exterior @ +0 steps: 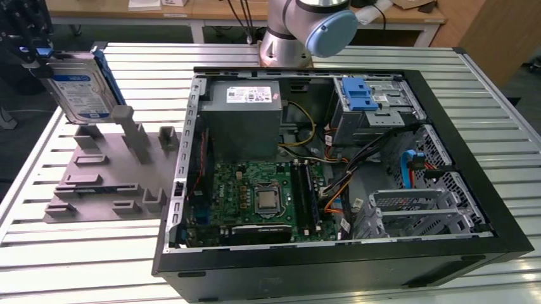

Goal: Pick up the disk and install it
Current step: 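Pick up the disk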

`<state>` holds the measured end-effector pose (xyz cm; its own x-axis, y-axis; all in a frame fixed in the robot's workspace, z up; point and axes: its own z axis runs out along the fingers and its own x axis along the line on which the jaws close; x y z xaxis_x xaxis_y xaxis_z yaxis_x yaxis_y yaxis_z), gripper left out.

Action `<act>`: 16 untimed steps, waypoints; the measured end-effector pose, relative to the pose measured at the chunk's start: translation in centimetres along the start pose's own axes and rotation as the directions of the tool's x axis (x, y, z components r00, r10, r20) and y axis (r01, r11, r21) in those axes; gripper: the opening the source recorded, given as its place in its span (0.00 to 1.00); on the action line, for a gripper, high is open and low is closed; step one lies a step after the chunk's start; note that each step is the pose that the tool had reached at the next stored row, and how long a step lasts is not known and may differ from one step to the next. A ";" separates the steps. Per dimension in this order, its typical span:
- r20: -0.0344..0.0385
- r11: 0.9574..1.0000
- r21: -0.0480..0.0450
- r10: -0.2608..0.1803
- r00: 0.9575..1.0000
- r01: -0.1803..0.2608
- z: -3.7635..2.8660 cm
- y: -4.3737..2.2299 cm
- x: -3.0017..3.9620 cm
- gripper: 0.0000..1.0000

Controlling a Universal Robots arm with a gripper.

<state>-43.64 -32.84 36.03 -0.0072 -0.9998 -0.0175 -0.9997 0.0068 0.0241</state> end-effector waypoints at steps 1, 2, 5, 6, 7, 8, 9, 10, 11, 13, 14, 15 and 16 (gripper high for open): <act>0.000 1.000 0.000 0.000 1.000 0.000 -0.03 0.00 0.00 0.36; 0.000 1.000 0.000 0.000 1.000 0.000 -0.04 0.00 0.00 0.36; 0.000 1.000 0.000 0.000 1.000 0.000 -0.13 0.00 0.00 0.36; 0.000 1.000 0.000 0.000 1.000 0.000 -0.15 0.00 0.00 0.36; 0.000 1.000 0.000 0.000 1.000 0.000 -0.18 0.00 0.00 0.36; 0.000 1.000 0.000 0.000 1.000 0.000 -0.21 0.00 0.00 0.36; 0.000 1.000 0.000 0.000 1.000 0.000 -0.24 0.01 0.00 0.36; 0.000 1.000 0.000 0.000 1.000 0.000 -0.27 0.01 0.00 0.36; 0.000 1.000 0.000 0.000 1.000 0.000 -0.29 0.00 0.00 0.36; 0.000 1.000 0.000 0.000 1.000 0.000 -0.36 0.01 -0.01 0.36; 0.000 1.000 0.000 0.000 1.000 0.000 -0.39 0.01 -0.01 0.36; 0.000 1.000 0.000 0.000 1.000 0.000 -0.42 0.01 -0.01 0.36; 0.000 1.000 0.000 0.000 1.000 0.000 -0.44 0.01 -0.01 0.36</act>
<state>-43.64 -32.83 36.47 -0.0072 -0.9998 -0.0177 -0.9997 0.0068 0.0239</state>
